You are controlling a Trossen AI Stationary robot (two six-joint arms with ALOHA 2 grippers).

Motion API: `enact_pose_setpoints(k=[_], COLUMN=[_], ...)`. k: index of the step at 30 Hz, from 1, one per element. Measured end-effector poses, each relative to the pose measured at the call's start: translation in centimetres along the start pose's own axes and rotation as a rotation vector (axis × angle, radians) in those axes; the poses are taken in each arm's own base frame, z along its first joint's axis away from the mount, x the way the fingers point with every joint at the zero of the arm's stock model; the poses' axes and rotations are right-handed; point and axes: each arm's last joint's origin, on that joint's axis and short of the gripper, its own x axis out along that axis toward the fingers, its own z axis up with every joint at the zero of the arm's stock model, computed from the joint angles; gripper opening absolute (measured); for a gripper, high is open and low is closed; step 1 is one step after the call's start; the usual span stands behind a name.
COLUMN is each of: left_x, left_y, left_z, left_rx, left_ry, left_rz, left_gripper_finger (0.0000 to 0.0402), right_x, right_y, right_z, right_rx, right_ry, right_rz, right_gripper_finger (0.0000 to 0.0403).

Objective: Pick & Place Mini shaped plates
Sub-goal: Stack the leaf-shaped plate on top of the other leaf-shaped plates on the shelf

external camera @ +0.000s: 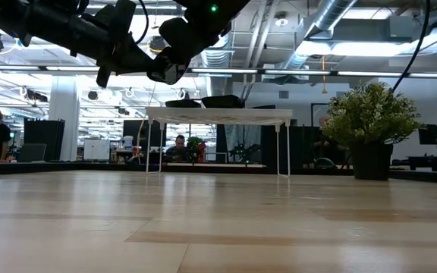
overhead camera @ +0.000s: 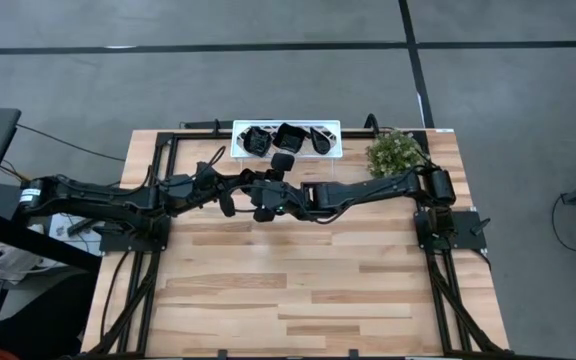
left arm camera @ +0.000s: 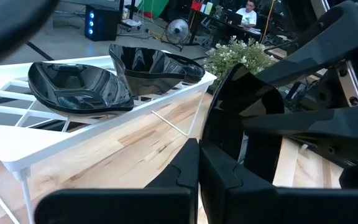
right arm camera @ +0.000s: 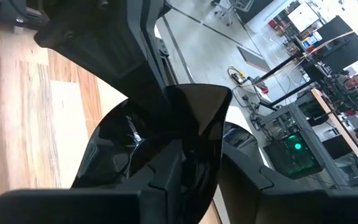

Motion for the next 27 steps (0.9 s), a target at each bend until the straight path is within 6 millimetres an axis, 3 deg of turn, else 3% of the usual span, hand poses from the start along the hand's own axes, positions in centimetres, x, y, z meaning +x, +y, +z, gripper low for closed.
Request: enact_pose_setpoints(k=[20,27], left_x=[0.01,0.01], left_y=[0.06,0.08], left_z=[-0.11,-0.13], left_rx=[0.005,0.0], left_ry=[0.01,0.013], left_rz=[0.005,0.007], left_gripper_finger=[0.0002,0.0002], right_x=[-0.48,-0.56], right_y=[0.34,-0.06], right_z=[-0.15,-0.21], right_rx=[-0.03,-0.029], right_ry=[0.03,0.065], right_rz=[-0.021,-0.134], right_gripper_finger=[0.0174,0.0191])
